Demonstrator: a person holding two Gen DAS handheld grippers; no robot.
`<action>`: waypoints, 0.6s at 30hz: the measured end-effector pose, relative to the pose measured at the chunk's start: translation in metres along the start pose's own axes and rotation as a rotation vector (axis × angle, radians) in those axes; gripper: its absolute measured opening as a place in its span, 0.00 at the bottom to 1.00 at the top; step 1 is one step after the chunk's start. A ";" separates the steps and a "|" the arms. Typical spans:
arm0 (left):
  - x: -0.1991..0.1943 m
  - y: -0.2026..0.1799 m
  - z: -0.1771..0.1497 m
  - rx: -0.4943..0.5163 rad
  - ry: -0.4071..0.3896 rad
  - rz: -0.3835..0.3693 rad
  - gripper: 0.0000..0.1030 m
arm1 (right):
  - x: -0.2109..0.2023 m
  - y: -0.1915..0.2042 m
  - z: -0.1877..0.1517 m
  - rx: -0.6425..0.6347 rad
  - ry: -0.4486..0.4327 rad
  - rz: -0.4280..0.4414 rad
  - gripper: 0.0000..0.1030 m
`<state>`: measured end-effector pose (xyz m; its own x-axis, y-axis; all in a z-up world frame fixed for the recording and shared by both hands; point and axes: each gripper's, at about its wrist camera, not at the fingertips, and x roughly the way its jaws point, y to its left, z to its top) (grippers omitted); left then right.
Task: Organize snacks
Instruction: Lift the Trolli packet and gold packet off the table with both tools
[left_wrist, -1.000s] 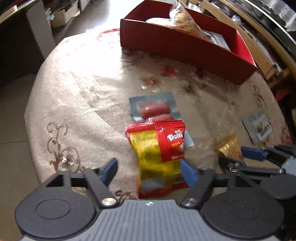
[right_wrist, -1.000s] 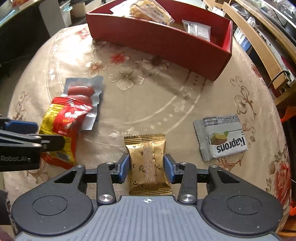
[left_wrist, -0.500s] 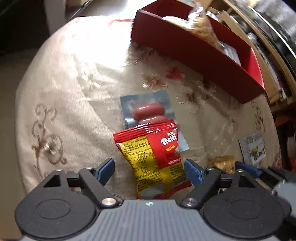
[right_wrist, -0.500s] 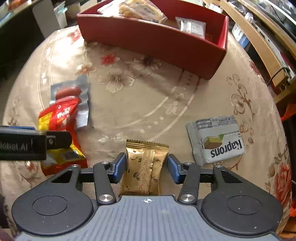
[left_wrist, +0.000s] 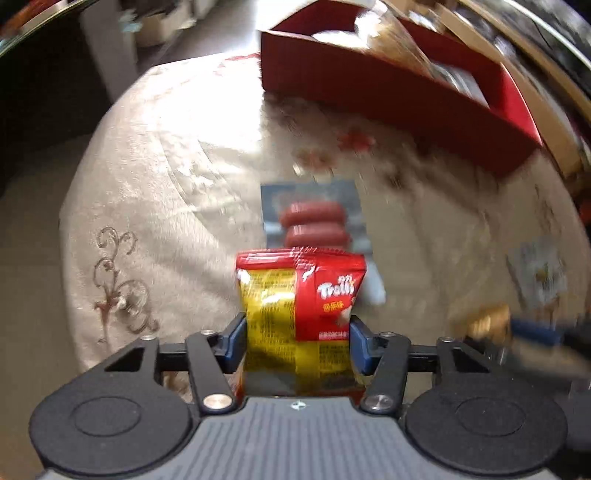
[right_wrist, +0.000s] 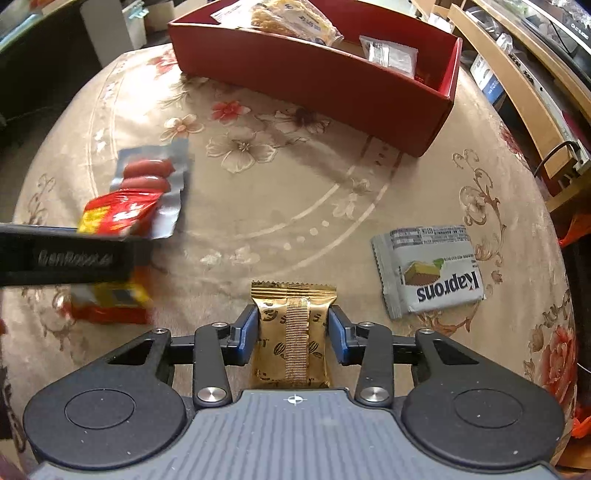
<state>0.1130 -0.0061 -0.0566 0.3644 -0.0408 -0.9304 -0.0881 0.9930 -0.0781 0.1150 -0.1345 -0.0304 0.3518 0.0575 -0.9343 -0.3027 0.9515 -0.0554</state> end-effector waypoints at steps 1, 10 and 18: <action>-0.003 0.001 -0.004 0.028 0.005 -0.006 0.50 | -0.001 -0.001 -0.001 -0.002 0.000 0.003 0.47; -0.010 0.014 -0.029 0.045 0.006 -0.024 0.66 | -0.002 -0.011 -0.010 0.016 0.003 0.019 0.48; -0.001 -0.010 -0.033 0.076 -0.022 0.056 0.81 | 0.003 -0.005 -0.012 -0.023 0.006 0.013 0.57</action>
<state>0.0829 -0.0192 -0.0669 0.3809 0.0166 -0.9245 -0.0386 0.9993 0.0021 0.1064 -0.1424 -0.0369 0.3421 0.0683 -0.9372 -0.3276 0.9435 -0.0509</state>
